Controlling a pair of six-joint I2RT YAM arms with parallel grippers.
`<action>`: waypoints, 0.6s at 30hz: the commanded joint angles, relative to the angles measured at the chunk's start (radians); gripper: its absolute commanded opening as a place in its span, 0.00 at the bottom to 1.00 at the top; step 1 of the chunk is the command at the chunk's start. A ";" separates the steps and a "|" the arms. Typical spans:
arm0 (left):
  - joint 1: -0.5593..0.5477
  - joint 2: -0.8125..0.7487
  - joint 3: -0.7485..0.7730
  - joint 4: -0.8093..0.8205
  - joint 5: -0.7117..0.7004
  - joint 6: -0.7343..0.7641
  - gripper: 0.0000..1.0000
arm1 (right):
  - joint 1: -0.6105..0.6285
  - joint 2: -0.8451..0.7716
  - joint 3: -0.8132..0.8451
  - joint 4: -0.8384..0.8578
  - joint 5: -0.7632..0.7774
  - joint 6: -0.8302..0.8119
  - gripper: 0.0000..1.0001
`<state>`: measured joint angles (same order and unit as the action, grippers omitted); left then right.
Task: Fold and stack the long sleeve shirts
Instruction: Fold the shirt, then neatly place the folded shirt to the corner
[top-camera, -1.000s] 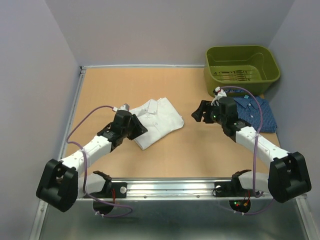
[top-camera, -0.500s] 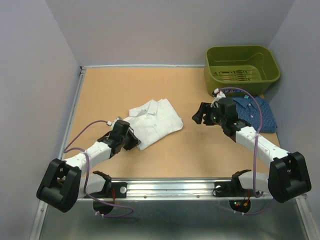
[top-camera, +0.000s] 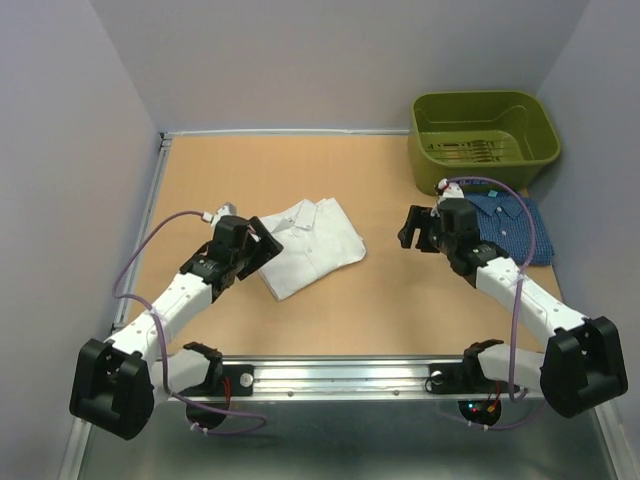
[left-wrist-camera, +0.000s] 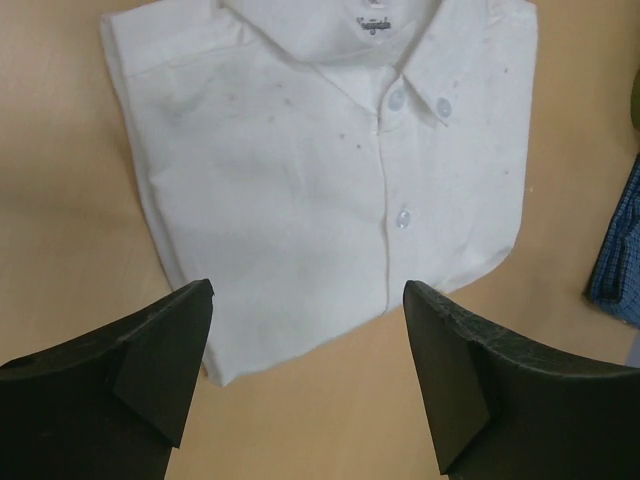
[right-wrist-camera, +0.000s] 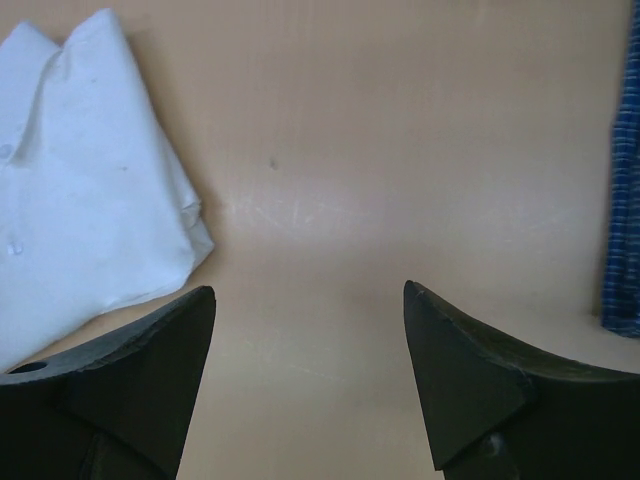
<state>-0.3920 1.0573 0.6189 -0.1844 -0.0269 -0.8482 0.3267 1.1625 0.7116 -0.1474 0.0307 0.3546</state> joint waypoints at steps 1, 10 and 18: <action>-0.022 0.070 0.100 0.026 0.021 0.081 0.89 | -0.018 -0.018 0.072 -0.070 0.306 -0.009 0.84; -0.061 0.404 0.294 0.075 -0.004 0.169 0.89 | -0.271 0.100 0.135 -0.112 0.353 0.020 0.85; -0.047 0.564 0.297 0.080 -0.034 0.198 0.89 | -0.383 0.297 0.192 -0.113 0.278 0.029 0.75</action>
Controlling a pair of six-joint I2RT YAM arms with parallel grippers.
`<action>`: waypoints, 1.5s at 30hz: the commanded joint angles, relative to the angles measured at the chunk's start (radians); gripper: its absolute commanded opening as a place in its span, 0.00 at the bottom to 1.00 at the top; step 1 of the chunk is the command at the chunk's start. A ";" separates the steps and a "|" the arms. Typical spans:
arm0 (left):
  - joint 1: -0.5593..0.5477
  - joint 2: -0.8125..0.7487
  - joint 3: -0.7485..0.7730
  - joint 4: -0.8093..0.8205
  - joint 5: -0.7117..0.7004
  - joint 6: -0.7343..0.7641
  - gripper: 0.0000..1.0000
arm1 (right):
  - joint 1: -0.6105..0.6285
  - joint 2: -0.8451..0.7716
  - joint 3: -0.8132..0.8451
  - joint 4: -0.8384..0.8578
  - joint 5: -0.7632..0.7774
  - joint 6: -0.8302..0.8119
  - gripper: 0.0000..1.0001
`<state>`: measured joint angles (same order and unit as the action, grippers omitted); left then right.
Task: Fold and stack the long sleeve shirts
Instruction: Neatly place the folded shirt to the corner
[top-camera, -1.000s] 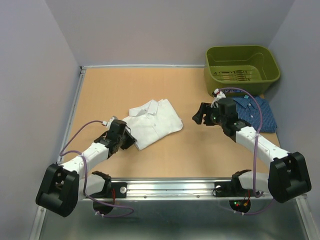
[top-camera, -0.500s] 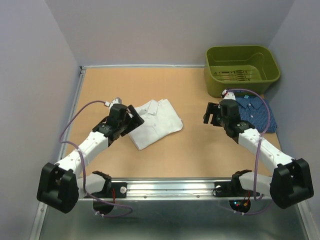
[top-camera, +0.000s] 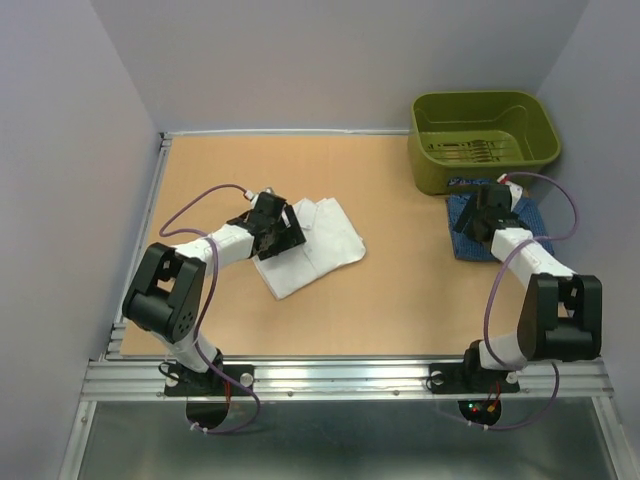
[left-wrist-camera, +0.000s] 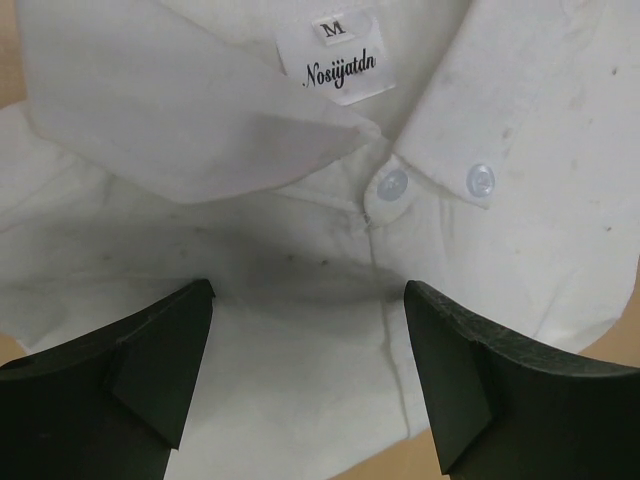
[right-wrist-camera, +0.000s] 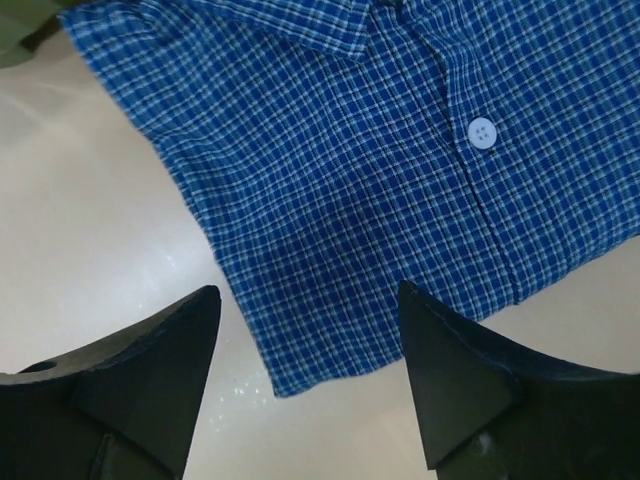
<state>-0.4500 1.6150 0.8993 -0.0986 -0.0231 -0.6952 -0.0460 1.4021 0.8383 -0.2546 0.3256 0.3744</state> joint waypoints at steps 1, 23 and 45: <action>0.016 0.013 0.010 -0.010 -0.044 0.052 0.89 | -0.011 0.078 0.065 -0.008 -0.023 0.009 0.74; 0.148 -0.203 0.072 -0.167 -0.133 0.276 0.89 | 0.368 0.120 -0.152 -0.095 -0.537 0.251 0.55; 0.484 -0.543 -0.289 -0.156 -0.017 0.148 0.93 | 0.566 0.052 0.194 -0.083 -0.611 0.097 0.81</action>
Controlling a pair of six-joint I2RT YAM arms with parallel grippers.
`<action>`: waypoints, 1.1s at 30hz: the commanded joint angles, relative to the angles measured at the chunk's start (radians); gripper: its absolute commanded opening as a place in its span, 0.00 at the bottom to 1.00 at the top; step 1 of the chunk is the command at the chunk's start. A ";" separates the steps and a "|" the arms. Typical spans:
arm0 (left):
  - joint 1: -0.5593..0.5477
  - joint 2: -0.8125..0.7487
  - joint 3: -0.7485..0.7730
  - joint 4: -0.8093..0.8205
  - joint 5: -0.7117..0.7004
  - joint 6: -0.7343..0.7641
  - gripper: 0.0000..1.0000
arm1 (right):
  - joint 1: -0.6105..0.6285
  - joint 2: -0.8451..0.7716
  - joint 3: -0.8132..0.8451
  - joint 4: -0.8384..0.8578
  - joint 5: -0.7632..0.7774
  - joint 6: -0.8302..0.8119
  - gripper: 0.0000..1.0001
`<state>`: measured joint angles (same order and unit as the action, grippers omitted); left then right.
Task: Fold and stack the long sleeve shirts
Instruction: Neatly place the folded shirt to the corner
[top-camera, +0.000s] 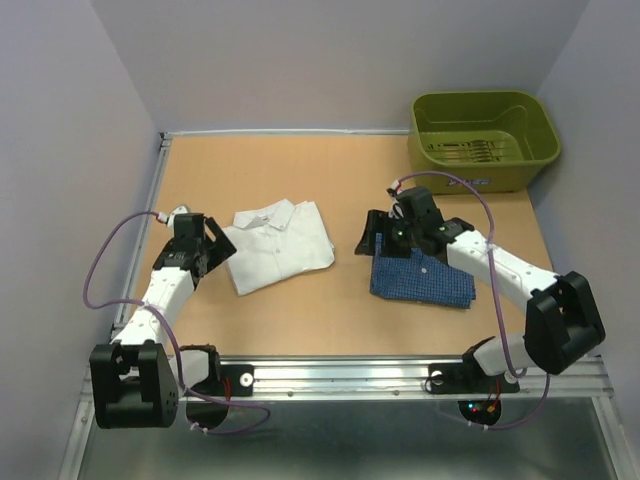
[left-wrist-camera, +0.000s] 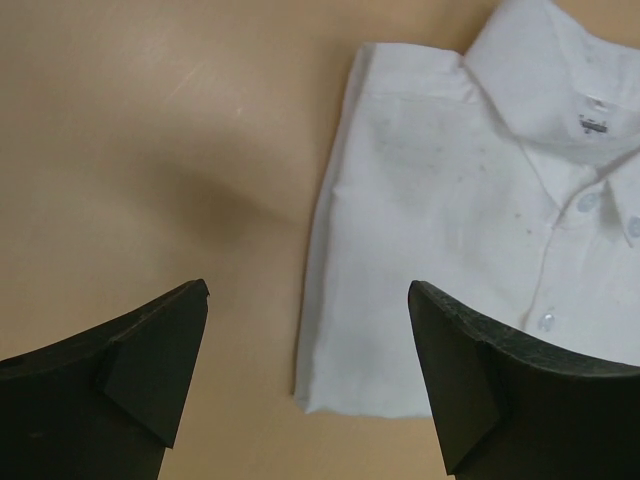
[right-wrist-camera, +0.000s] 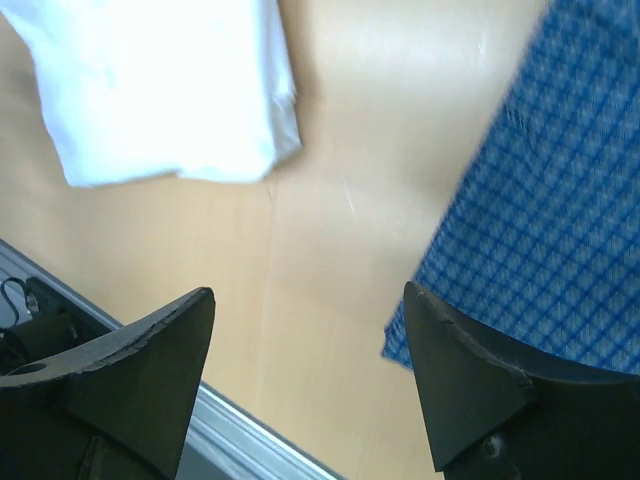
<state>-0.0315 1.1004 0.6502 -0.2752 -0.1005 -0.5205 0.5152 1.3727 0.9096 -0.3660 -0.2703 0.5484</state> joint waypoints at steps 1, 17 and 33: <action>0.067 -0.024 -0.037 0.021 0.064 -0.027 0.93 | 0.005 0.100 0.139 0.038 -0.010 -0.085 0.81; 0.090 0.159 -0.083 0.110 0.220 -0.070 0.80 | 0.005 0.377 0.337 0.193 -0.053 -0.116 0.81; 0.076 0.308 -0.034 0.122 0.209 -0.053 0.34 | 0.023 0.649 0.423 0.308 -0.084 -0.008 0.79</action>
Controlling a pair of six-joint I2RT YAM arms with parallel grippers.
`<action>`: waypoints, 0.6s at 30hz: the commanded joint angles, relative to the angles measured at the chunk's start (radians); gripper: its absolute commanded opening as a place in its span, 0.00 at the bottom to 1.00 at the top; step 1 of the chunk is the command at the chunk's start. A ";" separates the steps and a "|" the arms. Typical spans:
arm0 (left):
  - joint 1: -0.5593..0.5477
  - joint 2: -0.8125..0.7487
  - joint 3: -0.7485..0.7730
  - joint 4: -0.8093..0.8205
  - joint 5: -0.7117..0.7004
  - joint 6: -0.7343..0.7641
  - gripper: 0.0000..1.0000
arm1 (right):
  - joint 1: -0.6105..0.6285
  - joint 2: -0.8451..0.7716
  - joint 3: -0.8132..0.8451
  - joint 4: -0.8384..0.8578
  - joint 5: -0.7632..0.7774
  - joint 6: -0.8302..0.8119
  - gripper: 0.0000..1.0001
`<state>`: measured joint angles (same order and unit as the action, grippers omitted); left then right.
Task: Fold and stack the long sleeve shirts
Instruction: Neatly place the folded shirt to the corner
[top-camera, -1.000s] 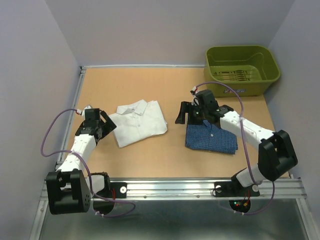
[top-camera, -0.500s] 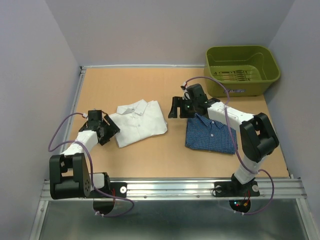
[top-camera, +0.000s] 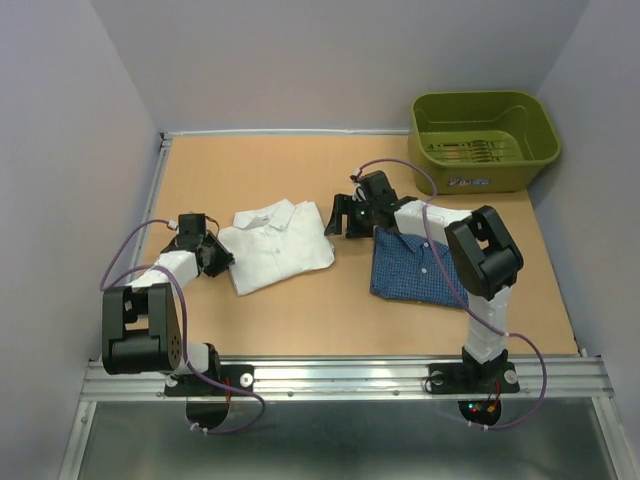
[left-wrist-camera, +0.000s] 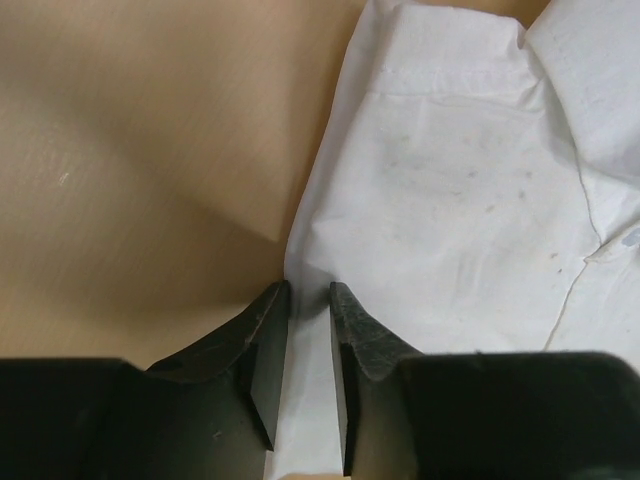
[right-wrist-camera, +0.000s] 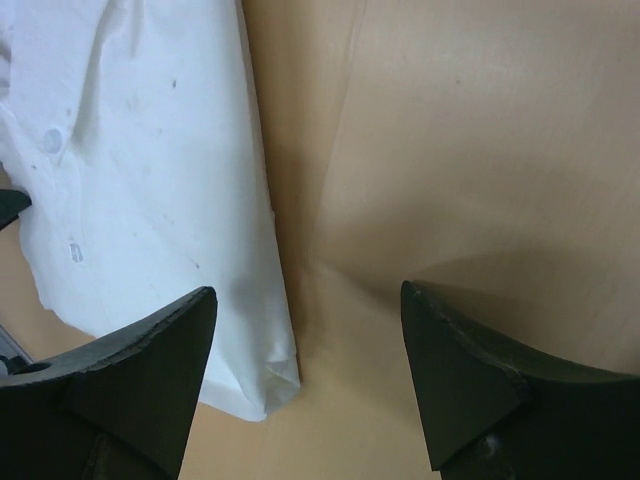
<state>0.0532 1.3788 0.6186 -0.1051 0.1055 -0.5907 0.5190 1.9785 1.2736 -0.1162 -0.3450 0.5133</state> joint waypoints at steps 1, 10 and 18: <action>-0.009 0.031 -0.002 -0.050 0.006 0.019 0.31 | 0.024 0.054 0.063 0.062 -0.009 0.036 0.78; -0.016 0.049 0.006 -0.054 0.007 0.029 0.20 | 0.055 0.169 0.075 0.081 -0.020 0.074 0.68; -0.016 0.062 0.009 -0.054 0.008 0.034 0.19 | 0.073 0.247 0.099 0.090 -0.051 0.080 0.51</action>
<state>0.0456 1.4097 0.6312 -0.0967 0.1238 -0.5838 0.5682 2.1384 1.3750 0.0574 -0.4088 0.6037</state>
